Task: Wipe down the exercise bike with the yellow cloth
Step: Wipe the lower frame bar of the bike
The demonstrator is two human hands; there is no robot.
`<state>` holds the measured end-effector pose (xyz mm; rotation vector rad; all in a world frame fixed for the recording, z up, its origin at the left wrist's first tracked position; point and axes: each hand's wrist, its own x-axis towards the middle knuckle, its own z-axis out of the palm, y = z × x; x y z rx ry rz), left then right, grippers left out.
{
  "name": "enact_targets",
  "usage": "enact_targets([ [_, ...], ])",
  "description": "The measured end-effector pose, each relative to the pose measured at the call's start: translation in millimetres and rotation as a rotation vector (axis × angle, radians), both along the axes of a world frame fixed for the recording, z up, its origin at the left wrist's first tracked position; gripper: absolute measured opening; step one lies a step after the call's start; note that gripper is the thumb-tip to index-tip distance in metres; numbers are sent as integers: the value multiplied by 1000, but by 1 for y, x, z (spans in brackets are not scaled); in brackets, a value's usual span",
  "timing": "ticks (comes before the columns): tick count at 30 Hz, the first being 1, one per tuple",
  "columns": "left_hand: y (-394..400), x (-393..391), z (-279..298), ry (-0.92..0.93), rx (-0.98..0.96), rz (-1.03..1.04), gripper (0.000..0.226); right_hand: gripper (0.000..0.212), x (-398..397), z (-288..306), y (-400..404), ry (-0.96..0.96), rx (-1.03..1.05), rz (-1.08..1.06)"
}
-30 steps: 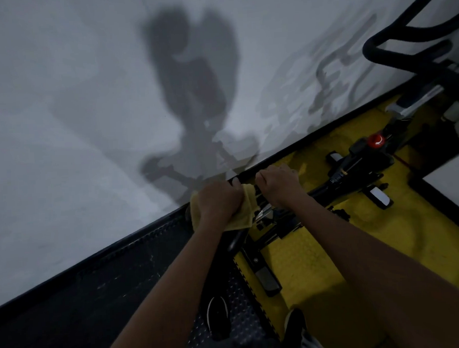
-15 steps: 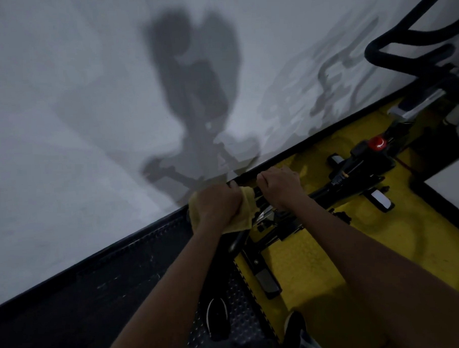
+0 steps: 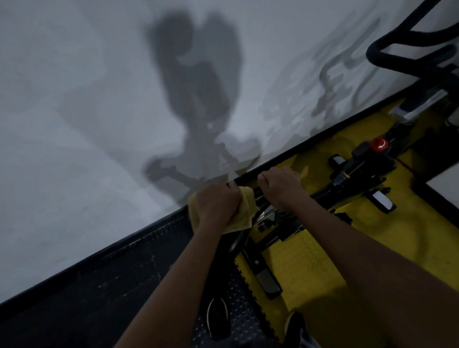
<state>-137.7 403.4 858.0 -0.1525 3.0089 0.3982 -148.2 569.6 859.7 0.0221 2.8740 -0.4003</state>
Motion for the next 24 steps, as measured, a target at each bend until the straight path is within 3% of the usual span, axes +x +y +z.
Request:
enact_targets([
  [2,6,16,3,137,-70,-152,47,46,1,0,1,4,-14,-5],
  [4,-11,39,-4,256,14,-308,37,45,3,0,1,7,-16,1],
  [7,-54,42,-14,229,124,-429,43,45,2,0,0,9,-17,11],
  [10,-65,24,-11,116,164,-195,40,47,1,-1,0,11,-15,16],
  [14,-22,-8,-2,-136,64,48,49,46,1,-1,2,8,-19,2],
  [17,7,5,-1,31,-122,-88,49,43,1,-2,2,7,-32,5],
  [20,-8,43,-4,257,11,-307,34,45,2,-1,0,16,-37,13],
  [24,-58,37,-15,196,105,-318,46,46,1,0,-1,6,-10,20],
])
